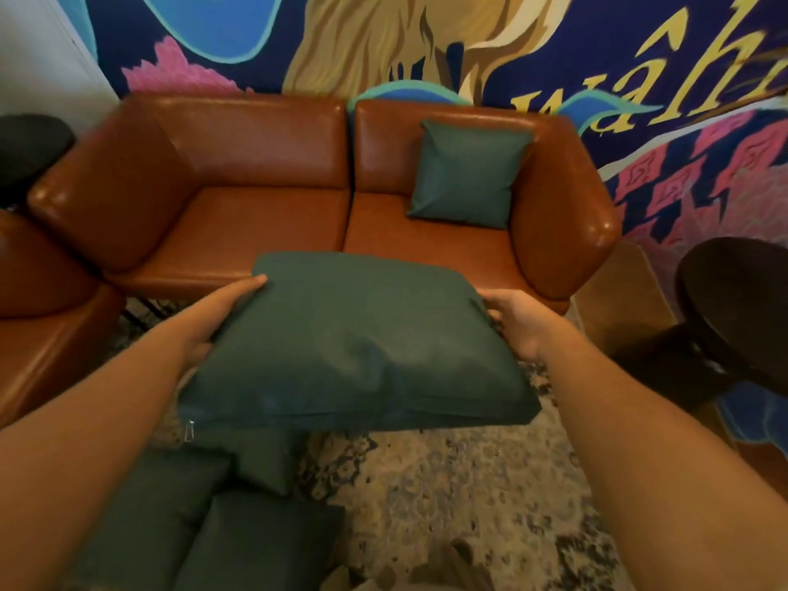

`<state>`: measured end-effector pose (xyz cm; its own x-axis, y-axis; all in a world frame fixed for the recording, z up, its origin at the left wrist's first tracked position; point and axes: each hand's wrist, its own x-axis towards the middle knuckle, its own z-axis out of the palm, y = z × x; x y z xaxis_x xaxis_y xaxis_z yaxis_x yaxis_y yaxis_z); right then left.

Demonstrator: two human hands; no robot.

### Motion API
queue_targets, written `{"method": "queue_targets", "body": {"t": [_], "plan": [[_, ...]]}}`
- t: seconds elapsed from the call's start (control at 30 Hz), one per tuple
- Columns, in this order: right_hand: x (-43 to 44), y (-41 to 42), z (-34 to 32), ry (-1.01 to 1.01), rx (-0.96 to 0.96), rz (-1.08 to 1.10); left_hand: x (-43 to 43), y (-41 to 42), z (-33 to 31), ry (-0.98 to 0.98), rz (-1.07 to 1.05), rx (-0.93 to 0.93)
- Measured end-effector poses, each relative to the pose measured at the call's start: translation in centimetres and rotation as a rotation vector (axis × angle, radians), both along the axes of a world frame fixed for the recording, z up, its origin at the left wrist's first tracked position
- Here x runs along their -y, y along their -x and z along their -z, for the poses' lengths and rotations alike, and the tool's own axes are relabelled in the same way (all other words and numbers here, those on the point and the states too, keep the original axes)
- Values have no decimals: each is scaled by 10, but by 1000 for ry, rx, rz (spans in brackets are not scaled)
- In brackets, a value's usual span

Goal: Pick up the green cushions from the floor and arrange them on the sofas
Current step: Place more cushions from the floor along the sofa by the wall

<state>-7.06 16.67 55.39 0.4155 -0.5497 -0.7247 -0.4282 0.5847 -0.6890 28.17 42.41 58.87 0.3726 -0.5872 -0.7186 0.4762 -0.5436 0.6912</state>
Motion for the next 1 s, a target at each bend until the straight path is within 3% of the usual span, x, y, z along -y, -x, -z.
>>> {"method": "queue_targets", "body": {"t": [0.13,0.27,0.47,0.67,0.73,0.87,1.0], "plan": [[-3,1,-11,28,99,77,-3,-17,-18,132,-107,37],[-16,1,-24,-42,62,116,-5,-25,-15,248,-273,52],[-23,8,-25,-81,101,162,8,-16,-20,82,-102,239],[-4,20,-24,-85,189,411,52,22,-21,198,-271,273],[11,26,-25,-80,243,438,72,29,-23,185,-227,290],[55,45,-22,-69,343,488,116,36,-18,103,-19,532],[115,62,-21,-30,326,481,168,47,-2,-23,34,638]]}}
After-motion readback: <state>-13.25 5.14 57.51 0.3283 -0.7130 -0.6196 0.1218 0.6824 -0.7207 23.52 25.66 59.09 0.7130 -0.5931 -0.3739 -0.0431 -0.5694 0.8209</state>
